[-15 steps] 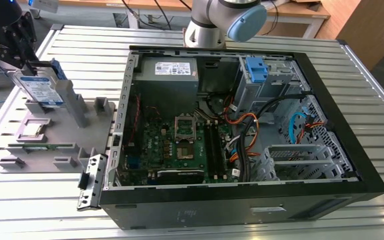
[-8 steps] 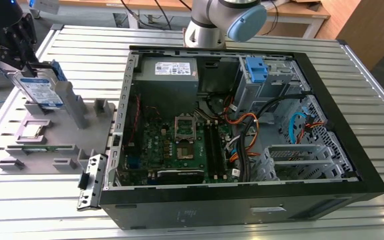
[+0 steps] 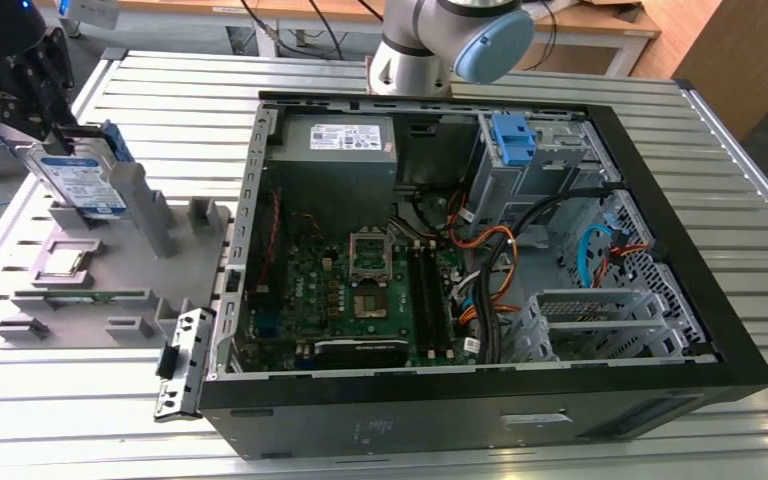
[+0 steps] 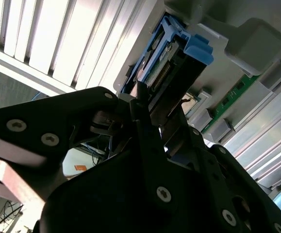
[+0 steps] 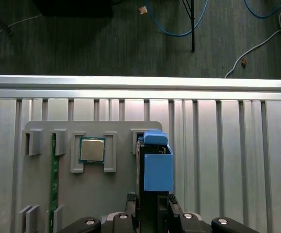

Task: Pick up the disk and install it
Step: 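Pick up the disk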

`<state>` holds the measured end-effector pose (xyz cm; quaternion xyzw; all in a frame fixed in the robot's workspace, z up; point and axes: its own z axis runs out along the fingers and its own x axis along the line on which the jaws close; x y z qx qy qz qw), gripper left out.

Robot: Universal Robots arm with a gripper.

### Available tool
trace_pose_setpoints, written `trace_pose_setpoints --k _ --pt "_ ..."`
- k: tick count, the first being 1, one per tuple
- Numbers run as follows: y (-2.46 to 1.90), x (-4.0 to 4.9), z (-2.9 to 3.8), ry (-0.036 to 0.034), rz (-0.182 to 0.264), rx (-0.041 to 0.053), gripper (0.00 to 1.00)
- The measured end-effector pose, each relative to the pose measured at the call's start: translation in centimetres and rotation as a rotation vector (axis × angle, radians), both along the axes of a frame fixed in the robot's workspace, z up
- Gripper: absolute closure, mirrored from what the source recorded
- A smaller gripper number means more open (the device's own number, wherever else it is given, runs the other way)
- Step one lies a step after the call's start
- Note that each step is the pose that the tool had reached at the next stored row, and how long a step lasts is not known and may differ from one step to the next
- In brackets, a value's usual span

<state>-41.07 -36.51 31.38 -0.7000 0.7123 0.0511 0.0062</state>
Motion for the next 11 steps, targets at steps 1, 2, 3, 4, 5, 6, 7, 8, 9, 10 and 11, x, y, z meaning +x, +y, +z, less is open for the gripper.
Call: trace_pose_setpoints --k 1,2,3,4,5,6,7,8,9,10,11 --pt "0.0 0.0 0.0 0.0 0.0 0.0 0.65" --pt "0.0 0.0 0.0 0.0001 0.0 0.0 0.65" --pt "0.0 0.0 0.0 0.0 0.0 0.0 0.64" --pt "0.0 0.0 0.0 0.0001 0.0 -0.0001 0.64" --pt "0.0 0.0 0.0 0.0 0.0 0.0 0.58" --pt "0.0 0.0 0.0 0.0 0.0 0.0 0.58" --pt "0.0 0.0 -0.01 0.0 0.0 0.0 0.52" --pt "0.0 0.0 -0.03 -0.0001 0.0 0.0 0.52" --pt "0.0 0.0 -0.15 -0.0005 0.0 0.0004 0.52" --pt "0.0 0.0 -0.29 -0.0005 0.0 0.0017 0.52" --pt "0.01 -0.01 -0.4 -0.0006 0.001 0.0035 0.52"
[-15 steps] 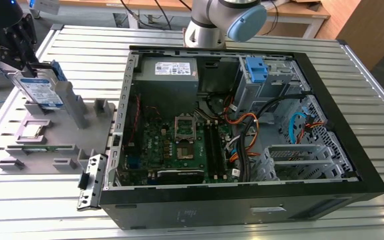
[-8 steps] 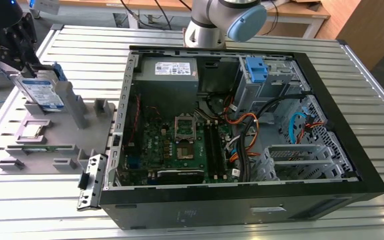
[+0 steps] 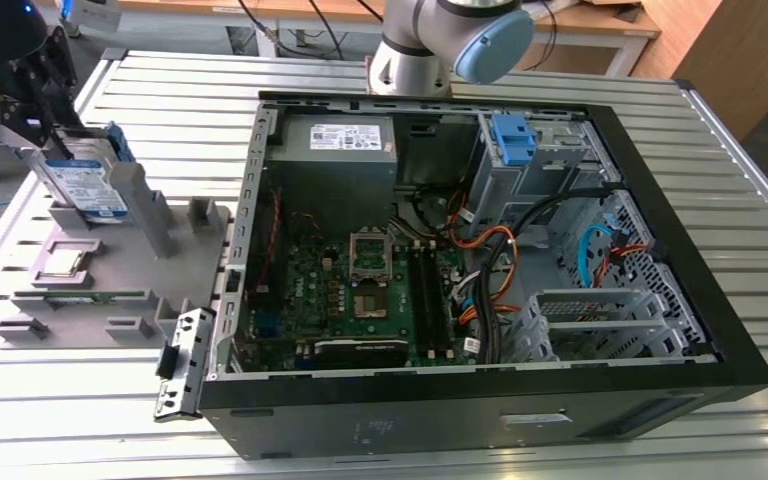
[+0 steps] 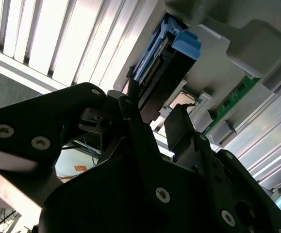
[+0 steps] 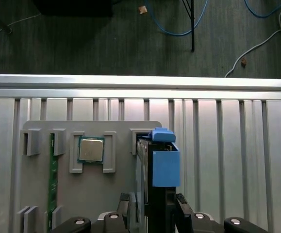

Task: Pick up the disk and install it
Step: 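Pick up the disk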

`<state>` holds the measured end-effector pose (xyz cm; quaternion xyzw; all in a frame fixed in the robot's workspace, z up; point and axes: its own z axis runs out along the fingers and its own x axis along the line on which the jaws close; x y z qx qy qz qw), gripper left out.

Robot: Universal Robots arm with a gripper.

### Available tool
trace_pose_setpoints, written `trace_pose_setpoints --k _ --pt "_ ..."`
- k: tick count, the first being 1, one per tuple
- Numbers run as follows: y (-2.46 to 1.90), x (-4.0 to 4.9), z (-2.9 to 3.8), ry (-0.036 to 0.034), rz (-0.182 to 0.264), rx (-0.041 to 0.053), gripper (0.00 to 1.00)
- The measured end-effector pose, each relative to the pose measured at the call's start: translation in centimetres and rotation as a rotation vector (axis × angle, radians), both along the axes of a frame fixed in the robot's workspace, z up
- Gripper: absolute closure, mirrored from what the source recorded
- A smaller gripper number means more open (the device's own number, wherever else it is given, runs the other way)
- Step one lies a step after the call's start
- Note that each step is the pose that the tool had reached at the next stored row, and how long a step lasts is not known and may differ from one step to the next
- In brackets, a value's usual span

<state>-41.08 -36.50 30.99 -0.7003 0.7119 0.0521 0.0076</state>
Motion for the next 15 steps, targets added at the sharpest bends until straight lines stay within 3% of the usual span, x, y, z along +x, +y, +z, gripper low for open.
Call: trace_pose_setpoints --k 3,6,11,14,15 --pt "-0.01 0.0 -0.19 -0.0005 0.014 0.0078 0.52" --pt "-0.01 0.01 -0.3 -0.001 0.027 0.0246 0.52" --pt "-0.01 0.0 -0.34 -0.0018 0.029 0.041 0.52" --pt "-0.01 0.0 -0.4 -0.0023 0.029 0.072 0.52" --pt "-0.01 0.0 -0.4 -0.0023 0.029 0.0758 0.52"
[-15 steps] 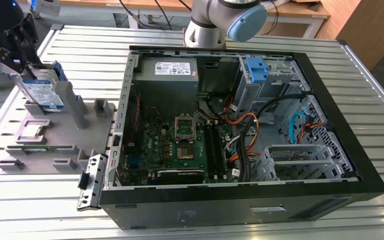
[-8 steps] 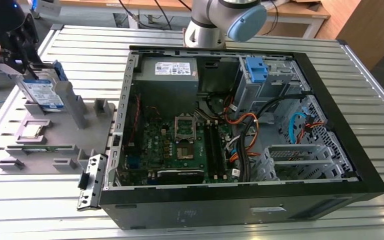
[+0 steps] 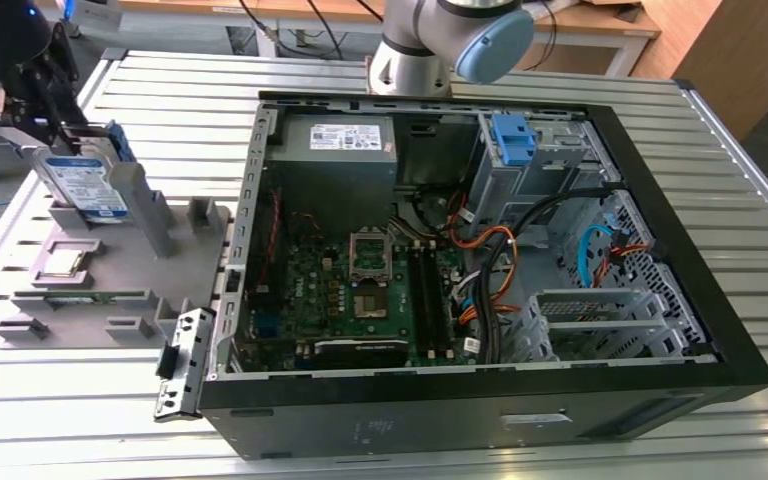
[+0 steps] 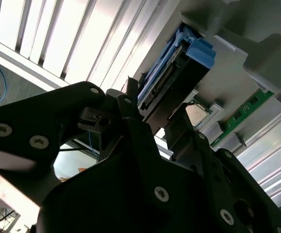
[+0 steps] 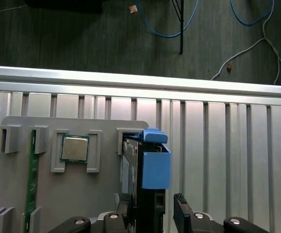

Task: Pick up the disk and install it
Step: 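Pick up the disk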

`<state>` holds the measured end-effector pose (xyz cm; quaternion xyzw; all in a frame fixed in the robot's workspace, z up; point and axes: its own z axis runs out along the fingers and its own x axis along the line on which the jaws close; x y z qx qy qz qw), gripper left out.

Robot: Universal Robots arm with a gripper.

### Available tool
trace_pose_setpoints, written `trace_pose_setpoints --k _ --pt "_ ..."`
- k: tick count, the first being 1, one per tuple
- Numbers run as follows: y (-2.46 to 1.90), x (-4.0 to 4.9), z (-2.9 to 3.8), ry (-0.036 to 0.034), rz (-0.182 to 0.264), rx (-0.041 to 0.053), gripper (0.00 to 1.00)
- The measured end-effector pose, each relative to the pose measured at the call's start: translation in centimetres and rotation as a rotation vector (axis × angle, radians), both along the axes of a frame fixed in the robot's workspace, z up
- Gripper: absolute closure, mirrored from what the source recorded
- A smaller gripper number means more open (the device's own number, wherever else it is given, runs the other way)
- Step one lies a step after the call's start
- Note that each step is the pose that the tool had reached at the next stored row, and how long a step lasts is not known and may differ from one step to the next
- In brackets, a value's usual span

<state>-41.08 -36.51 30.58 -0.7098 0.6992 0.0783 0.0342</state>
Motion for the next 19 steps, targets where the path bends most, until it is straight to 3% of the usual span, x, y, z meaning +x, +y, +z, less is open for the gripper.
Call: trace_pose_setpoints --k 5,10,14,19 --pt "-0.01 0.0 -0.03 0.0001 0.0 -0.0004 0.52" --pt "-0.01 0.0 -0.03 0.0001 -0.026 -0.0159 0.52" --pt "0.0 0.0 -0.07 -0.0001 -0.036 -0.0219 0.52" --pt "0.0 0.01 -0.06 0.0009 -0.037 -0.0224 0.52"
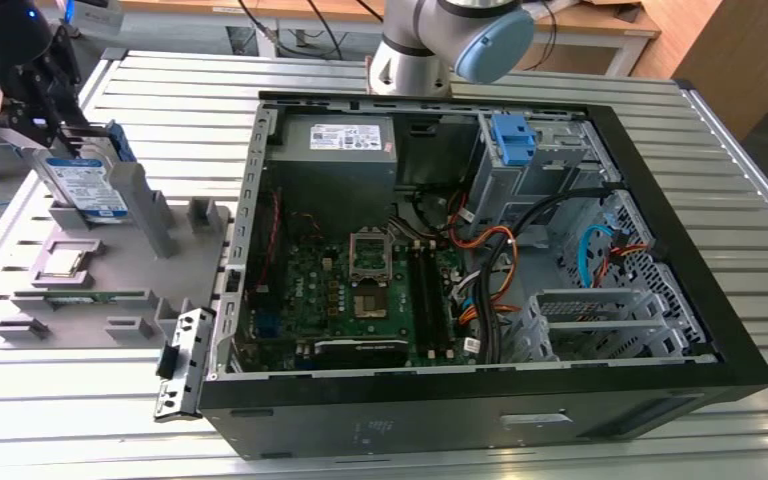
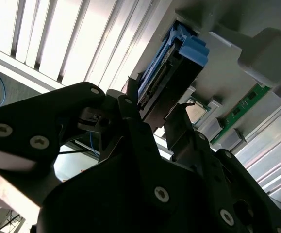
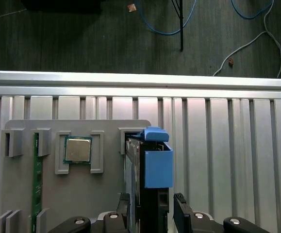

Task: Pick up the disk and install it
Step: 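Pick up the disk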

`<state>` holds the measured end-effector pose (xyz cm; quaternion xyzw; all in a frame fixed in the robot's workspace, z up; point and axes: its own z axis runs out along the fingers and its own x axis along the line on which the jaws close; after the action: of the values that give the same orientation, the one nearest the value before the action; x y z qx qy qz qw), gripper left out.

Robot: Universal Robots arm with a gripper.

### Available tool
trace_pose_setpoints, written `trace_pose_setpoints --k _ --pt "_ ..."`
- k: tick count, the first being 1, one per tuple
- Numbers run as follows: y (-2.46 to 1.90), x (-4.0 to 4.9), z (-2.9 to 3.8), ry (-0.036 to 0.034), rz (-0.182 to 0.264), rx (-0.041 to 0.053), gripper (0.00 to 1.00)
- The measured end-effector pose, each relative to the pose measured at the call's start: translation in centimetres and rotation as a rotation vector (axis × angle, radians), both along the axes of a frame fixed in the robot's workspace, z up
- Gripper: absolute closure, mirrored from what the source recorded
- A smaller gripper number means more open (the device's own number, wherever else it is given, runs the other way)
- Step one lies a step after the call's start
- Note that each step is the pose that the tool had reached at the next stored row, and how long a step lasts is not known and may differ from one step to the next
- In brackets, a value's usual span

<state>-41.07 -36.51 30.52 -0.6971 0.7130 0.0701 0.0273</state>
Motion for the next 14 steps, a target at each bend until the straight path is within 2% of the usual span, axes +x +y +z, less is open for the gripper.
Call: trace_pose_setpoints --k 2,14 --pt "0.0 0.1 0.0 0.0106 0.0 0.0001 0.52" --pt "0.0 0.1 -0.01 0.0133 0.0 0.0002 0.52"
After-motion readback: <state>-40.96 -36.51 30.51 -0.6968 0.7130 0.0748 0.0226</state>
